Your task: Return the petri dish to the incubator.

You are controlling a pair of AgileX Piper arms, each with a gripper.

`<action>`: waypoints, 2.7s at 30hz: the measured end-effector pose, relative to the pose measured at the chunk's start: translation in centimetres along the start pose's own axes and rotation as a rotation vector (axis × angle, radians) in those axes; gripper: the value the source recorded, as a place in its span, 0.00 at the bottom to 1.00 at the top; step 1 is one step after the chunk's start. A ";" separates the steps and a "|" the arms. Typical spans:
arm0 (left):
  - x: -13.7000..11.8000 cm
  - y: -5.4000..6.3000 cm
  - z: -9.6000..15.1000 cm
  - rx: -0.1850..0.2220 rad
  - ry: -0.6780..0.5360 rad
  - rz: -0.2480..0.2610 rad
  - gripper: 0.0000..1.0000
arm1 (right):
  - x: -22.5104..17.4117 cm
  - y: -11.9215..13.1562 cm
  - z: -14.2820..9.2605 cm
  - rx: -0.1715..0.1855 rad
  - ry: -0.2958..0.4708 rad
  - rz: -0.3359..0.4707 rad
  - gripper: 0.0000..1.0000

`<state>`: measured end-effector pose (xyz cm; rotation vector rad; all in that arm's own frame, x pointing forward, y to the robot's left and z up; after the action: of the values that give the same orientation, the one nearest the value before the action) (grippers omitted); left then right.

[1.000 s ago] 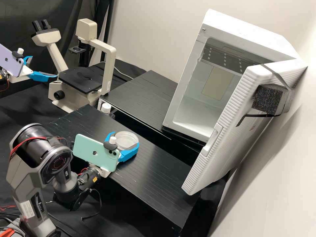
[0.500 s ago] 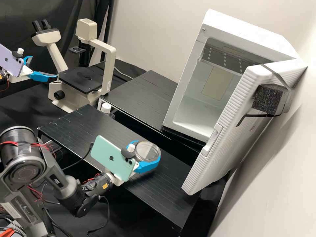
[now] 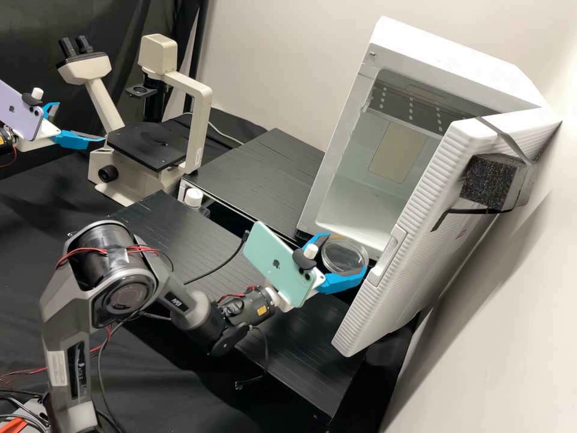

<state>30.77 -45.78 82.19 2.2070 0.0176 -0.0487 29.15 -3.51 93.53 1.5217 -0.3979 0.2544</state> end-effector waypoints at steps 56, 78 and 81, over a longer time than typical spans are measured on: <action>0.0 0.0 0.0 0.000 0.000 0.000 1.00 | 17.9 -6.4 -0.3 -0.049 -0.041 -0.125 0.00; 0.0 0.0 0.0 0.000 0.000 0.000 1.00 | 18.6 -7.1 0.0 -0.029 -0.060 -0.148 1.00; 0.0 0.0 0.0 0.000 0.000 0.000 1.00 | 18.6 -7.1 0.0 -0.028 -0.060 -0.148 1.00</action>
<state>30.77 -45.78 82.19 2.2070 0.0176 -0.0487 48.96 -5.39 94.55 1.5257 -0.3328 0.0873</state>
